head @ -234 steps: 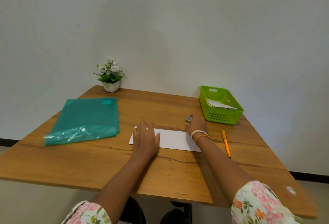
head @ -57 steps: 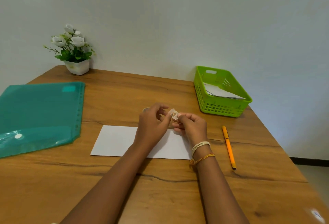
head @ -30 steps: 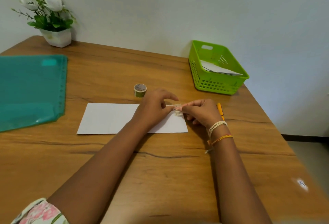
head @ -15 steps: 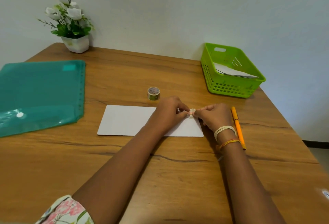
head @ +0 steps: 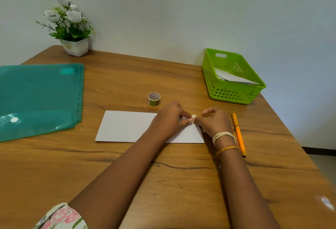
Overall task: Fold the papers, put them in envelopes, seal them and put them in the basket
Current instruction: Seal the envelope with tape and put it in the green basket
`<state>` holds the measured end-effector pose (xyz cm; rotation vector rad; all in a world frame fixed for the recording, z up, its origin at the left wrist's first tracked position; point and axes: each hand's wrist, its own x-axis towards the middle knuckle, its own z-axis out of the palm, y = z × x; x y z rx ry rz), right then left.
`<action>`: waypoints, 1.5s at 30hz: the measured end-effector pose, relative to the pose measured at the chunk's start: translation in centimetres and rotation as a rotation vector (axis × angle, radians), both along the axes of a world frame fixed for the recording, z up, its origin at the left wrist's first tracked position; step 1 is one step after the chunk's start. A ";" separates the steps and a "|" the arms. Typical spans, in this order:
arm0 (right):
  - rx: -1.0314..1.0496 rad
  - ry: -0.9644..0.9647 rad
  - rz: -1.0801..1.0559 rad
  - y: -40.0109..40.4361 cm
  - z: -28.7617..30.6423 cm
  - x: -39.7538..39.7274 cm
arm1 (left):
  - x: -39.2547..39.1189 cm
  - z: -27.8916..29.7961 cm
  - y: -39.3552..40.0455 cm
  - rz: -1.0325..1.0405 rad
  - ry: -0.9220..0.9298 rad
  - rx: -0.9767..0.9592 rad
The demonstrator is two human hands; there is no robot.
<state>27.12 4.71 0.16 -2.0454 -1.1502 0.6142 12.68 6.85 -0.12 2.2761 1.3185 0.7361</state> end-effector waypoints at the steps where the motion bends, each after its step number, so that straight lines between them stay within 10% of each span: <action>1: 0.010 -0.014 -0.003 0.0 0.0 0.0 | 0.0 0.0 0.0 0.005 0.008 -0.003; 23: 0.068 -0.855 0.345 -5.6 -2.0 -1.5 | -1.1 -0.6 -1.7 -0.112 0.223 0.149; 45: 0.088 -0.775 0.302 -6.5 -1.8 -1.8 | -0.3 -0.7 -4.6 0.094 0.477 0.176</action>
